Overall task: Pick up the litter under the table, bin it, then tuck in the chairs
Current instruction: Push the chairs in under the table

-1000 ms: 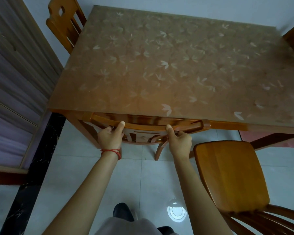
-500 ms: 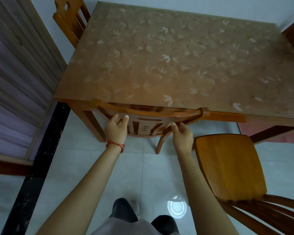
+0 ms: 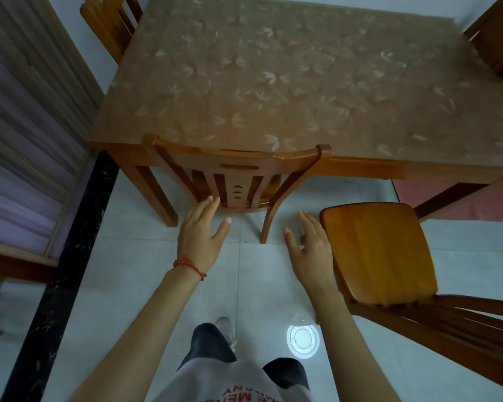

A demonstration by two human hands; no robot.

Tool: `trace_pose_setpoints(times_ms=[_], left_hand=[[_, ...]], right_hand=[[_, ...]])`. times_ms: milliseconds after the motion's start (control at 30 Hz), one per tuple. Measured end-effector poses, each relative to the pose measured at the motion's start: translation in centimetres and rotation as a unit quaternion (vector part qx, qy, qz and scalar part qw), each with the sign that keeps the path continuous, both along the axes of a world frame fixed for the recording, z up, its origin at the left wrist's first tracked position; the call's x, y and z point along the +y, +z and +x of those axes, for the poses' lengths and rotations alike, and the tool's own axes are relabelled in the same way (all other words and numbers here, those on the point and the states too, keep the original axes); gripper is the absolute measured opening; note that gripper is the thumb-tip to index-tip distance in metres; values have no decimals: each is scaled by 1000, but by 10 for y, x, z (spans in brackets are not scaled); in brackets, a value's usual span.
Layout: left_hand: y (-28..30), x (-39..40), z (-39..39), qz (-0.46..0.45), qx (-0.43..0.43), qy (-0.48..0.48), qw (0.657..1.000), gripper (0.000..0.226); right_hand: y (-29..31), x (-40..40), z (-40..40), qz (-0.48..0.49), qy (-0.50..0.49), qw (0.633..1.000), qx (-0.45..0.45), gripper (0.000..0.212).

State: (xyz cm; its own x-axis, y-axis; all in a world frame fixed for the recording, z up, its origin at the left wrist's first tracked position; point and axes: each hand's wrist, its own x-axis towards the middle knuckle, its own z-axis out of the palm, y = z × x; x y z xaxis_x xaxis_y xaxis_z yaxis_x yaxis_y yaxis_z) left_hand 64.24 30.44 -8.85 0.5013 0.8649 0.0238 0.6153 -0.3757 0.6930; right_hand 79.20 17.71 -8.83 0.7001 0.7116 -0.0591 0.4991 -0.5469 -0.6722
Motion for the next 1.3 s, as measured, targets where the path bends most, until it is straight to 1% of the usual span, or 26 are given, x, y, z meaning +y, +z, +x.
trace_pose_setpoints(times_ms=[200, 333, 533, 667, 800, 867, 1033, 1167, 1233, 1300], left_hand=[[-5, -70, 0, 54, 69, -54, 995, 49], [-8, -120, 5, 80, 88, -97, 988, 49], [-5, -186, 28, 105, 94, -183, 973, 49], [-1, -220, 48, 121, 92, -263, 953, 52], [1, -246, 68, 126, 81, -355, 923, 54], [1, -257, 78, 127, 74, -404, 903, 54], [-2, -286, 94, 145, 76, -510, 844, 57], [-8, -310, 96, 162, 49, -585, 793, 52], [-10, -326, 96, 165, 39, -621, 765, 51], [-11, -339, 98, 167, 36, -639, 750, 51]], right_hand=[[-5, -73, -3, -32, 0, 999, -35, 56], [-9, -129, -5, -61, -17, 997, -46, 58], [-12, -214, -12, -90, -82, 990, -70, 58], [-12, -256, -20, -89, -144, 984, -57, 55], [-10, -294, -30, -92, -212, 970, -77, 51], [-8, -312, -37, -92, -262, 958, -72, 51], [-8, -354, -65, -93, -385, 917, -57, 52], [-12, -380, -98, -92, -474, 875, -44, 51], [-16, -394, -117, -99, -511, 854, -29, 52], [-20, -404, -132, -107, -529, 842, -20, 52]])
